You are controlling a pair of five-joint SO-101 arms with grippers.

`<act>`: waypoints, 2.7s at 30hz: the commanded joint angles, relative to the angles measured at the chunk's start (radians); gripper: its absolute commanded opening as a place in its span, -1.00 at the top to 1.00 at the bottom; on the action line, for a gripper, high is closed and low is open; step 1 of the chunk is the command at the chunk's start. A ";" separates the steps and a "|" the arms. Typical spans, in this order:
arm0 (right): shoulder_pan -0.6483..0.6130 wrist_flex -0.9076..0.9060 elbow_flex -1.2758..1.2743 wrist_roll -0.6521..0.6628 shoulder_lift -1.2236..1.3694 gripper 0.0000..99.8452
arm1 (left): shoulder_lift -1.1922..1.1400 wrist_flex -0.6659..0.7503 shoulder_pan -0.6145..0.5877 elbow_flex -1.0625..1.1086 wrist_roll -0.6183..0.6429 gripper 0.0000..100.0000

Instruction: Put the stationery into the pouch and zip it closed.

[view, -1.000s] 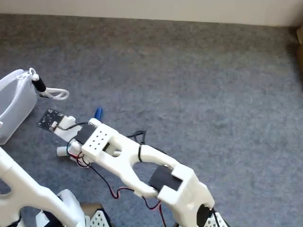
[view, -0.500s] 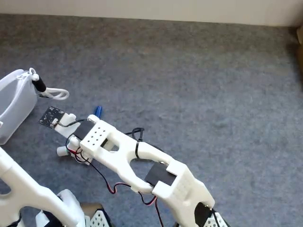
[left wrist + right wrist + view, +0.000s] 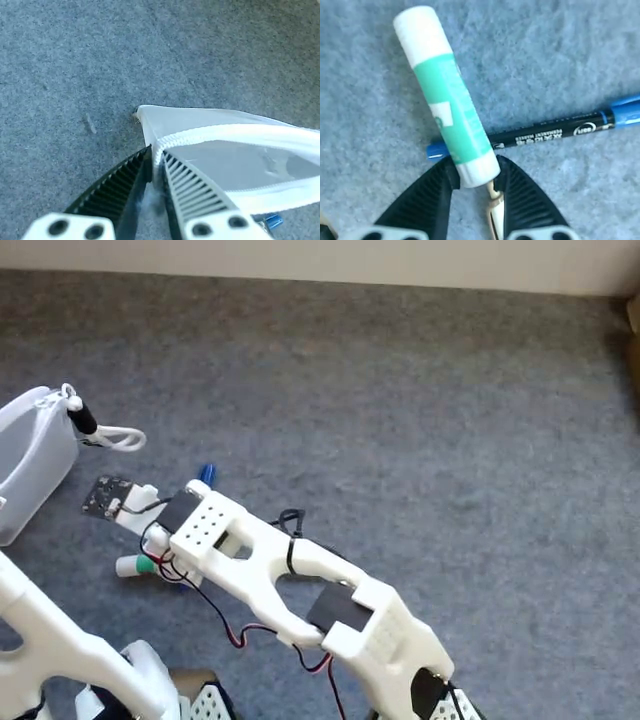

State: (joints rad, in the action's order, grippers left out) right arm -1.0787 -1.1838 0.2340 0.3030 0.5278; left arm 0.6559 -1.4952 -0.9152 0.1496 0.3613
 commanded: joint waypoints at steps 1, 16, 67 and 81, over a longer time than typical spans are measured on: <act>0.035 -0.047 0.064 0.014 -0.021 0.84 | 0.008 -0.005 -0.013 -0.053 0.002 0.99; -0.058 -0.101 0.226 0.021 0.062 0.52 | 0.008 0.000 -0.013 -0.054 0.002 0.99; 0.427 -0.575 0.168 0.069 -0.085 0.67 | 0.008 -0.006 0.151 -0.001 0.003 0.99; 0.298 -0.298 0.165 0.069 -0.079 0.68 | 0.008 -0.003 0.151 0.051 0.003 0.99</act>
State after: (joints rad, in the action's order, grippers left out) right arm -0.7610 -1.5551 0.3966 0.3675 0.5201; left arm 0.6697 -1.4952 -0.7910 0.1941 0.3613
